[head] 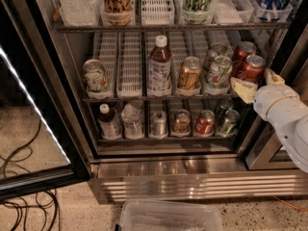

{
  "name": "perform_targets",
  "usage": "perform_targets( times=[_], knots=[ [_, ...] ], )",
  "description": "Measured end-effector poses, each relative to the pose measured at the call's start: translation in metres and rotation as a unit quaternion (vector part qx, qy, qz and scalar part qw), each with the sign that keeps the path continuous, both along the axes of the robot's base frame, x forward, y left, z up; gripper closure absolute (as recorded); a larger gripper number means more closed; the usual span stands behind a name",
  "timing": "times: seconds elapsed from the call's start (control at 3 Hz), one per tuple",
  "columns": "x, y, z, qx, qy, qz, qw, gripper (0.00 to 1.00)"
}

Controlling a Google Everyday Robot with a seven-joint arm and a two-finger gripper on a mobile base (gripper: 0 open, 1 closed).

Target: Pick coke can from middle shelf of fridge

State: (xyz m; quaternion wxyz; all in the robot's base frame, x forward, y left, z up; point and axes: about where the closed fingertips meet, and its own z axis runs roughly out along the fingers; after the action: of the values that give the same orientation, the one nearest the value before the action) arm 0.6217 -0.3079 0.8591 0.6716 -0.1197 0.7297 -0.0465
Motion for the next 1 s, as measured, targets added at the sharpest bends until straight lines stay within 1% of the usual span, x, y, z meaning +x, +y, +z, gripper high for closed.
perform_targets(
  times=[0.33, 0.67, 1.0],
  knots=[
    [0.005, -0.001, -0.002, -0.001, 0.004, 0.004, 1.0000, 0.33],
    [0.020, -0.008, -0.009, -0.011, 0.015, 0.001, 0.9998, 0.33],
    [0.025, -0.011, -0.012, -0.012, 0.017, -0.002, 0.9998, 0.33]
  ],
)
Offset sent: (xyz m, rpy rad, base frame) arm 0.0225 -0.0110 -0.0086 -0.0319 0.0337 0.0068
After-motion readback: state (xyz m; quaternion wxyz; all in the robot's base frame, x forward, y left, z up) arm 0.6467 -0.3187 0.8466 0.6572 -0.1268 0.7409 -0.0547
